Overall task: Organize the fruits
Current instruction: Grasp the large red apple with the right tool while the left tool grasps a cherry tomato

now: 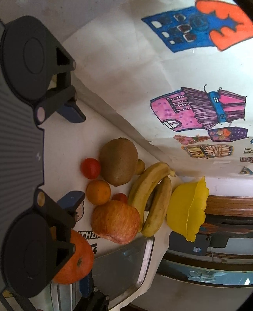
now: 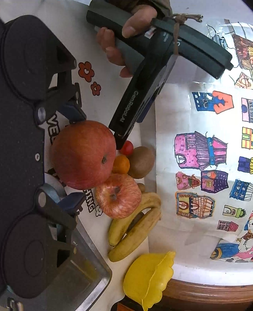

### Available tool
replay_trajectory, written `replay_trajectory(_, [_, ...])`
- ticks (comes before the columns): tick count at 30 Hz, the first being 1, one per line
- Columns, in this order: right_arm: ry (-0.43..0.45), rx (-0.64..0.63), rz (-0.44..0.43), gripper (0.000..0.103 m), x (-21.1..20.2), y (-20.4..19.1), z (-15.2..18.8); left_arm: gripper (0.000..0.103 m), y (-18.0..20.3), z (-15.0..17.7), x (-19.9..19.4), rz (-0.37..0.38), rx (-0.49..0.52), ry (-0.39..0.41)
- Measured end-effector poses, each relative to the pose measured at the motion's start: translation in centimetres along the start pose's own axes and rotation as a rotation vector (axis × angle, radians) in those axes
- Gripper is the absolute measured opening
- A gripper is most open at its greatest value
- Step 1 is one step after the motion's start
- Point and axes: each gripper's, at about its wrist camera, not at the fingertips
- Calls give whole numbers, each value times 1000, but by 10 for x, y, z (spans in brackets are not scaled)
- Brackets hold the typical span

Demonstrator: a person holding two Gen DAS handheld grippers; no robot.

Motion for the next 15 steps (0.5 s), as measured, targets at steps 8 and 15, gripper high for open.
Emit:
replay_trajectory(8, [-1,21,-4,76,5,0,-1,63,4,-6,13,17,28,3])
replay_trajectory(15, [-31,24,-6,77,12,-1,-2,50,11,-5,14,30,60,14])
Point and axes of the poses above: each gripper's, at about its wrist camera, not at the fingertips, and x roughly the way its jaws point, y to its right, z to its underside, and after that the axes turned 6 degrees about -x, right-handed
